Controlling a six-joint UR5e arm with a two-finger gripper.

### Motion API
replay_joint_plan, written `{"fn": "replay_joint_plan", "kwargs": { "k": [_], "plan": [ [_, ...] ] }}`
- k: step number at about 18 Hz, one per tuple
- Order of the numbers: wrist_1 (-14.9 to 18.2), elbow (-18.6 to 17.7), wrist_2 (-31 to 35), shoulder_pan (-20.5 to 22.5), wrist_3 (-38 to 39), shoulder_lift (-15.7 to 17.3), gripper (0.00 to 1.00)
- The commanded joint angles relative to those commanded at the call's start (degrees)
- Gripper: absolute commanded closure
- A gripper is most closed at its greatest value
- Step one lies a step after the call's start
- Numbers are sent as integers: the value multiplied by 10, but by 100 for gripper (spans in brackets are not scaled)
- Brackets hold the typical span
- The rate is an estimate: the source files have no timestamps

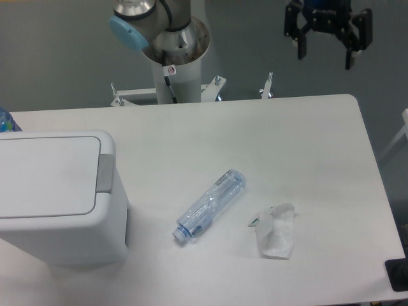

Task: Open the trash can
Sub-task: 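Lower the open gripper into view above the table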

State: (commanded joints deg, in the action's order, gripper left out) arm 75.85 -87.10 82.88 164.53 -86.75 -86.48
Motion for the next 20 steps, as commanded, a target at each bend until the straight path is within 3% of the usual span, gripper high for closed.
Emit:
{"fn": "replay_joint_plan", "kwargs": {
  "k": [7, 9, 13, 16, 20],
  "plan": [
    [0, 3, -1, -12, 26, -6, 0],
    [-11, 6, -1, -33, 83, -15, 0],
    [-71, 2, 2, -86, 225, -38, 0],
    [-83, 4, 0, -117, 331, -47, 0],
    [-89, 5, -6, -155, 388, -54, 0]
  ]
}}
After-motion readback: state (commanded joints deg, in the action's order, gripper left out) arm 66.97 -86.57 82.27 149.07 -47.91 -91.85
